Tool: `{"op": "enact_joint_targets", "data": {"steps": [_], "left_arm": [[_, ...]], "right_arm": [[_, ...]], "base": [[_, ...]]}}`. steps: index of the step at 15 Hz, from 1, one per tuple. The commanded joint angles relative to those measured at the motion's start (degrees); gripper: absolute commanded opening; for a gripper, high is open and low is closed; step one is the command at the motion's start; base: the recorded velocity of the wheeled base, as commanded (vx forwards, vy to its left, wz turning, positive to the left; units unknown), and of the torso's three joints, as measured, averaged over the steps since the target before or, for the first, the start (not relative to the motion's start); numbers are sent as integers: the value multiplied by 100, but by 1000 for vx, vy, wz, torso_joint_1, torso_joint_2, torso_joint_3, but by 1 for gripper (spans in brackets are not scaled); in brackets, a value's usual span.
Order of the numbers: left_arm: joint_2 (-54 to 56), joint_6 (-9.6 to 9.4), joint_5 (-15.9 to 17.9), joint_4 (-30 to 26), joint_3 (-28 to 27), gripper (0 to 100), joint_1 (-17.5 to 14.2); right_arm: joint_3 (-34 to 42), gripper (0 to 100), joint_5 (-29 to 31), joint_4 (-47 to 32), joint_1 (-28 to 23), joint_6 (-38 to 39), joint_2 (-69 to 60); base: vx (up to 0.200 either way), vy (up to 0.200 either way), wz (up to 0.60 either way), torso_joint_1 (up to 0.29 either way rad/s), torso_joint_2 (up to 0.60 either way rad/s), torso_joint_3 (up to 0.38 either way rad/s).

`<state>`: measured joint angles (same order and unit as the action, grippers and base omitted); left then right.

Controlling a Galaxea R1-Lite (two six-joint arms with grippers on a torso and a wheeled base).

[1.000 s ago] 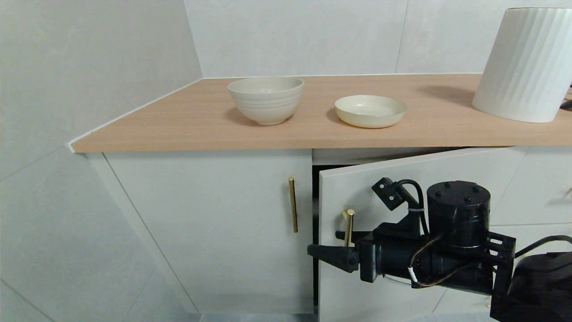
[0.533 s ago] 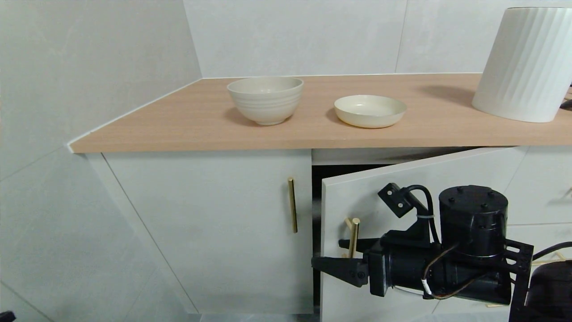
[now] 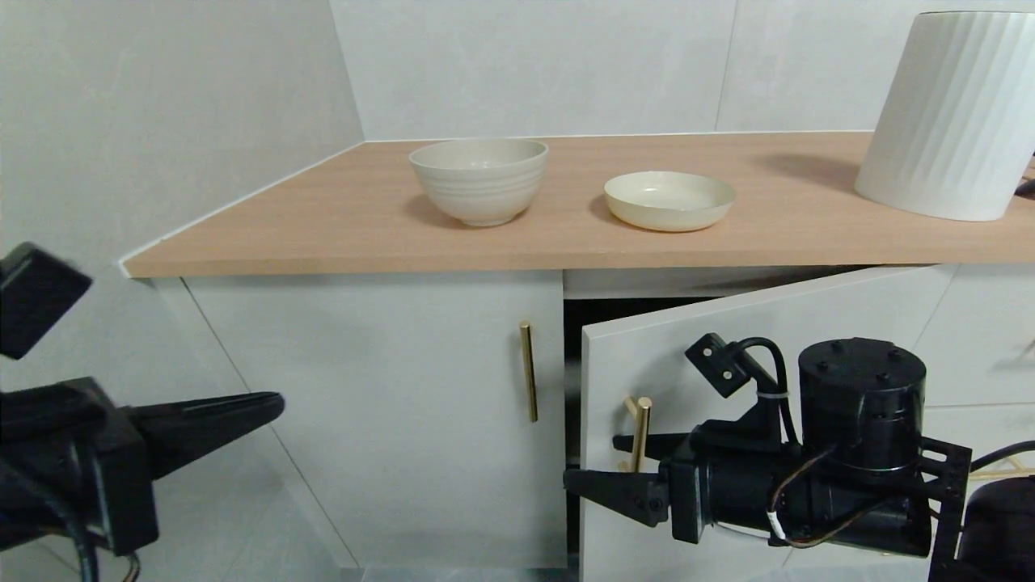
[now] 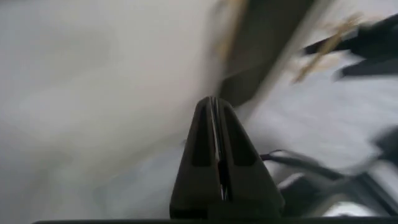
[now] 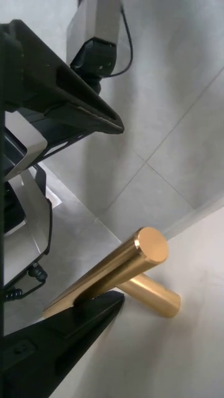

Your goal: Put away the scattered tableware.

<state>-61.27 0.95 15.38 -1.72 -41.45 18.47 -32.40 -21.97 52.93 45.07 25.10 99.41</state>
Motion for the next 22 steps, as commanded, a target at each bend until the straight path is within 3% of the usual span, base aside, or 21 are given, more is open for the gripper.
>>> {"op": "enact_joint_targets", "data": {"steps": [1,4,5,6,9,11,13,15,17,20,22], "left_arm": [[-975,362,0,559,-206,0,790],[-1563,995,8,1420,-179,0,1431],[-1563,995,8,1420,-179,0,1431],[-1933,1241,17,1798,-179,0,1528],[-2671,1329,17,2229,-153,0,1546],[-3181,1689,17,2861,-74,0,1739],[-3594,1715,44,3406,-56,0,1827],[-3980,1715,44,3793,-65,0,2196],[-4077,1715,52,3907,-100,0,2266],[-4429,1715,35,3934,-680,0,2275],[-4578,1707,44,3951,-795,0,2275]], "right_arm": [[23,100,-9,-2,11,4,-89],[164,100,-9,-2,11,-5,-186],[164,100,-9,-2,11,-5,-186],[226,100,-18,-2,20,-5,-194],[278,100,-18,-2,116,-14,-203],[349,100,-18,-2,222,-172,-221],[349,100,-18,-11,239,-172,-238],[349,100,-18,-11,239,-172,-256],[349,100,-18,-11,239,-172,-282],[366,100,-18,-37,239,-181,-353],[366,100,-18,-46,239,-181,-414]], "base": [[0,0,0,0,0,0],[0,0,0,0,0,0],[0,0,0,0,0,0],[0,0,0,0,0,0],[0,0,0,0,0,0],[0,0,0,0,0,0],[0,0,0,0,0,0],[0,0,0,0,0,0],[0,0,0,0,0,0],[0,0,0,0,0,0],[0,0,0,0,0,0]]}}
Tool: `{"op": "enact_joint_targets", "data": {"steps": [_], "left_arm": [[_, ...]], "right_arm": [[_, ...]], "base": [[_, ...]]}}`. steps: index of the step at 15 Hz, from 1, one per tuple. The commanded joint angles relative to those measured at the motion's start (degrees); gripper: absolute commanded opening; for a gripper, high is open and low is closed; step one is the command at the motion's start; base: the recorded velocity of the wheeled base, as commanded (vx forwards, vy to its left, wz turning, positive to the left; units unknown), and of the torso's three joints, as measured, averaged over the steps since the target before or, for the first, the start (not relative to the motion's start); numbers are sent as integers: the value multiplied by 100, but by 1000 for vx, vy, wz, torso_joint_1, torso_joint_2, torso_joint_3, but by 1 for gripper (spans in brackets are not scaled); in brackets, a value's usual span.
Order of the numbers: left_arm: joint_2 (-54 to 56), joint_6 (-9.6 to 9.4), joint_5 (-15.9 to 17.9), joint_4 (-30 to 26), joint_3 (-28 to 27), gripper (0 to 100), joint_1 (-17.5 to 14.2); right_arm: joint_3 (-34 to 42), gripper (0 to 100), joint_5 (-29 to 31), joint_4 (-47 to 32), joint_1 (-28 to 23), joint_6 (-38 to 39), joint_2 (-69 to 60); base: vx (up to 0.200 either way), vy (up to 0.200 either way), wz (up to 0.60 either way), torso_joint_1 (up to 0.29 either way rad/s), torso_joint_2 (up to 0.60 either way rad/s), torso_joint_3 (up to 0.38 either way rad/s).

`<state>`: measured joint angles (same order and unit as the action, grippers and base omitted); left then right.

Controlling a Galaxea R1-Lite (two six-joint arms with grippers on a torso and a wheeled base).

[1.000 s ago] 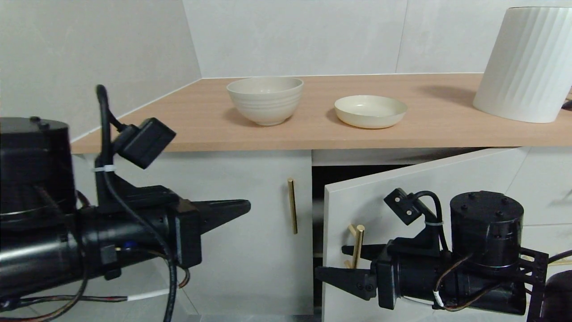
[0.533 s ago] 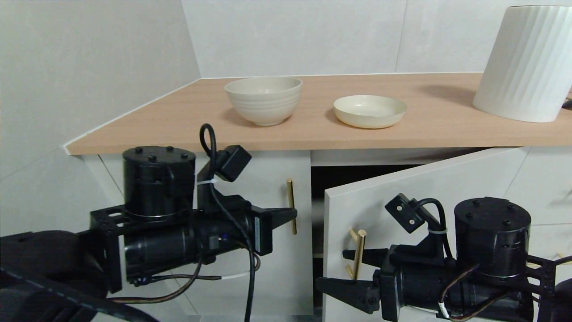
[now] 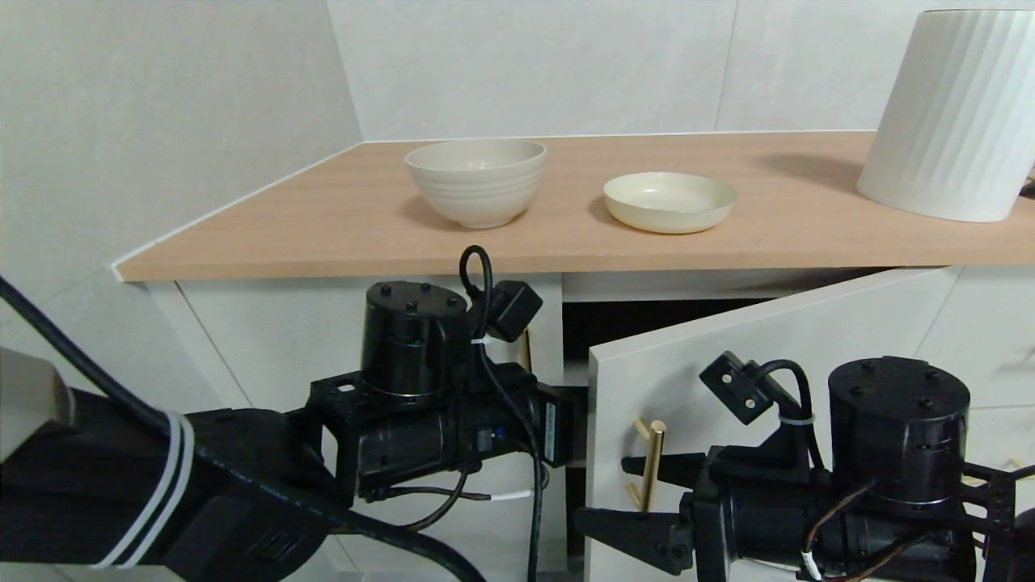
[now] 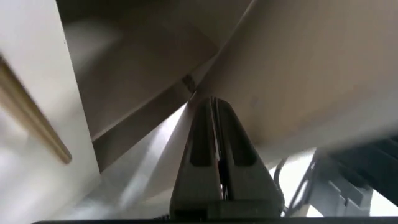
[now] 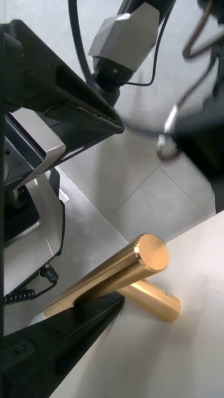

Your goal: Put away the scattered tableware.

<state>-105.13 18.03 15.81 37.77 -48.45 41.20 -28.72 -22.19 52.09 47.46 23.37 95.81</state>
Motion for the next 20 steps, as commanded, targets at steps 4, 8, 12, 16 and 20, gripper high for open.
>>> {"op": "enact_joint_targets", "data": {"steps": [4,8,12,16,20], "left_arm": [[-315,8,18,126,-112,0,116],[-333,8,27,389,-112,0,204],[-306,16,36,407,-112,0,274],[-341,16,80,653,-112,0,318],[-359,25,80,653,-104,0,380]], "right_arm": [[-11,100,-5,29,-17,-8,-36],[-11,100,-5,29,-96,-17,17],[-134,100,-5,-252,-729,-122,8],[-477,100,856,-2027,-1010,-482,-818],[42,100,1234,-2484,-923,-579,-2040]], "base": [[0,0,0,0,0,0],[0,0,0,0,0,0],[0,0,0,0,0,0],[0,0,0,0,0,0],[0,0,0,0,0,0]]}}
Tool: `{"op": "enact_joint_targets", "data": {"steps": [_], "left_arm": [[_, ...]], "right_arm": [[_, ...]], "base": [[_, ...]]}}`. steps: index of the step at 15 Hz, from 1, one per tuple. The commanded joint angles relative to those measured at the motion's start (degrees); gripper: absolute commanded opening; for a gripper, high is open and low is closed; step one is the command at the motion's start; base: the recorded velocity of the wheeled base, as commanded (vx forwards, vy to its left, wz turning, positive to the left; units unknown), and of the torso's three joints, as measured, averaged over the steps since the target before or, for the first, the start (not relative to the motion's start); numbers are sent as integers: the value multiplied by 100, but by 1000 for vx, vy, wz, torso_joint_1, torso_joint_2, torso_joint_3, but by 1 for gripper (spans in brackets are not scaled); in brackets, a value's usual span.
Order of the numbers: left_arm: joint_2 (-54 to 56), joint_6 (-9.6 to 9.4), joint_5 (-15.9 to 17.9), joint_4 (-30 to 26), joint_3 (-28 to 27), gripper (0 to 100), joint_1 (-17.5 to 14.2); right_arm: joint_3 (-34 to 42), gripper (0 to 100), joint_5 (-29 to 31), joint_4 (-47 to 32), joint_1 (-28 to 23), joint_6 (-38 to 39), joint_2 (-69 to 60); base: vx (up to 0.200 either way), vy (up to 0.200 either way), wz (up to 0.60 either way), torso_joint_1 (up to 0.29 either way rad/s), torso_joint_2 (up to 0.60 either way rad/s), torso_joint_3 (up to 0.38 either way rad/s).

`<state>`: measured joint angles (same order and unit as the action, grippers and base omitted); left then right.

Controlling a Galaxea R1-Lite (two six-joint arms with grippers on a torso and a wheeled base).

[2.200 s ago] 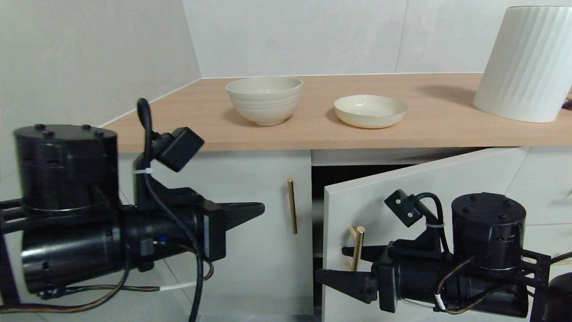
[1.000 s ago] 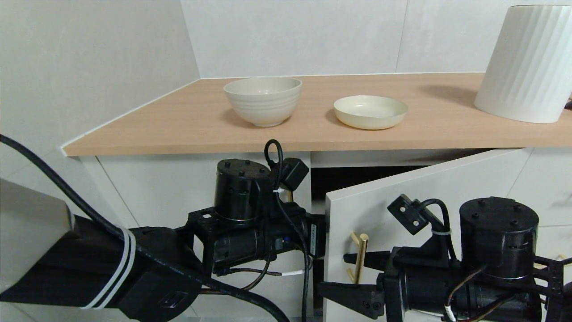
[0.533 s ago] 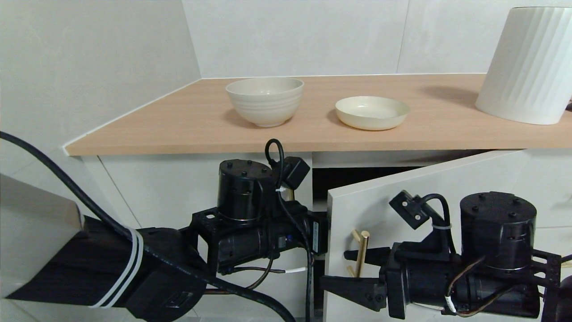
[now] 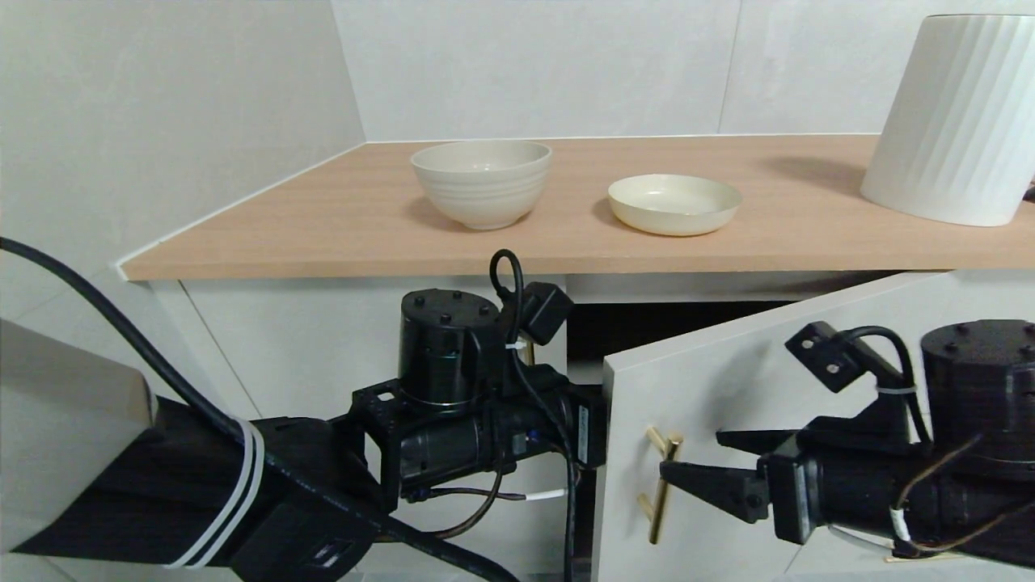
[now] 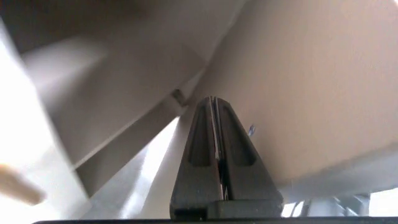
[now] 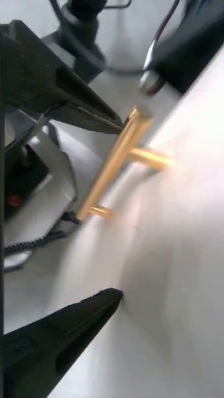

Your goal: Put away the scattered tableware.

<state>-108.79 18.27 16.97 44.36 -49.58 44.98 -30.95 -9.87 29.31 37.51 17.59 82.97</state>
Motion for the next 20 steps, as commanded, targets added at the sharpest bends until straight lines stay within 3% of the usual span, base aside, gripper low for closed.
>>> {"op": "enact_joint_targets", "data": {"steps": [1,3,5,10,14,20], "left_arm": [[-11,1,-36,-15,18,0,19],[-20,1,-45,-15,18,0,63],[-46,124,-45,-6,18,0,98],[-187,141,-36,11,1,0,107],[-521,141,-45,20,-421,0,142],[-441,150,-53,-24,-509,0,318]], "right_arm": [[309,100,3,-505,178,-1,-1081],[362,100,3,-1059,248,-36,-1564],[555,100,3,-1102,257,-168,-1907],[749,100,3,-1102,274,-177,-2013],[749,100,3,-1102,274,-177,-2057],[731,100,3,-1120,327,-177,-2443]], "base": [[0,0,0,0,0,0],[0,0,0,0,0,0],[-100,0,0,-1,1,4],[-200,0,0,0,4,3],[0,0,0,0,0,0],[-33,0,0,0,2,0]]}}
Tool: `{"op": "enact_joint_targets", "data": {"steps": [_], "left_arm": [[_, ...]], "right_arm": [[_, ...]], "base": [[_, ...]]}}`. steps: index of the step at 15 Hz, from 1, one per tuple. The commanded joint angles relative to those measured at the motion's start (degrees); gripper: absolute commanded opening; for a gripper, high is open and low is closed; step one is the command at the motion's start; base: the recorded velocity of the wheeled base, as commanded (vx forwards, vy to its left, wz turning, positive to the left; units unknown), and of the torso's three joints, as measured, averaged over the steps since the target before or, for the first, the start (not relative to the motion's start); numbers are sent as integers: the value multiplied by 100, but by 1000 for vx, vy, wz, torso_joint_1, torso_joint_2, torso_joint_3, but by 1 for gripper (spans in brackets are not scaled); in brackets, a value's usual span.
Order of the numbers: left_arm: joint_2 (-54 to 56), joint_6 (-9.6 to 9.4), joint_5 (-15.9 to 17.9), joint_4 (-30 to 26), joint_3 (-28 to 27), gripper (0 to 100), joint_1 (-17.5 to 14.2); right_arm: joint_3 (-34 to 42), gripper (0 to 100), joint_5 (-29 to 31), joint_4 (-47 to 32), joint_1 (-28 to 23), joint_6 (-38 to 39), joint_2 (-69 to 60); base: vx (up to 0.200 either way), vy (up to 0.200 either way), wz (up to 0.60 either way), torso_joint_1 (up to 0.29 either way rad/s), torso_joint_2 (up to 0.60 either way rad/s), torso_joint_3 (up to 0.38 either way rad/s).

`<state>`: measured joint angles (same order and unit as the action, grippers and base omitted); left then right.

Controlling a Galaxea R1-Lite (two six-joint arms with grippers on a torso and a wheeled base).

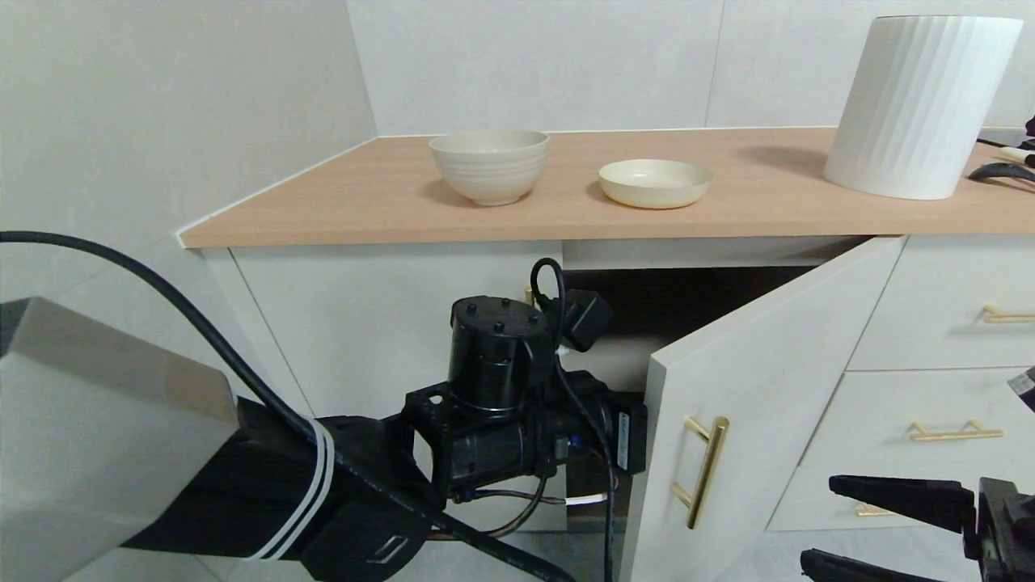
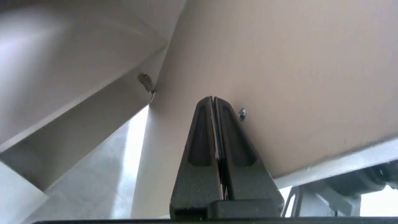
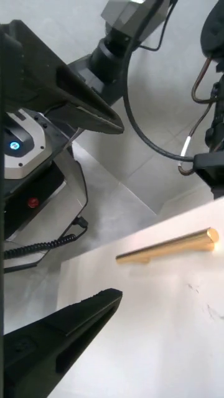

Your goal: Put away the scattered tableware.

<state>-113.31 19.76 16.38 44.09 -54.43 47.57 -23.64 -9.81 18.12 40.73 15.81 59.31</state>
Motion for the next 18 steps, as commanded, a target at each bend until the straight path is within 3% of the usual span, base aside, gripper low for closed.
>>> {"op": "enact_joint_targets", "data": {"steps": [1,5,10,13,18], "left_arm": [[-51,1,-12,-6,-112,0,112],[-191,1,-127,-68,-323,0,297],[-51,1,-338,-560,-437,0,912],[-139,1,-364,-736,-613,0,1176],[-473,1,-382,-753,-920,0,1360]], "right_arm": [[-9,100,-3,-1,5,1,-130],[-44,100,-3,-1,5,1,-517],[-581,100,-12,-1,5,10,-1255],[-915,100,-29,-440,5,18,-1510],[-1152,100,-399,-572,5,18,-1598]], "base": [[0,0,0,0,0,0],[0,0,0,0,0,0],[0,0,0,0,0,0],[0,0,0,0,0,0],[0,0,0,0,0,0]]}}
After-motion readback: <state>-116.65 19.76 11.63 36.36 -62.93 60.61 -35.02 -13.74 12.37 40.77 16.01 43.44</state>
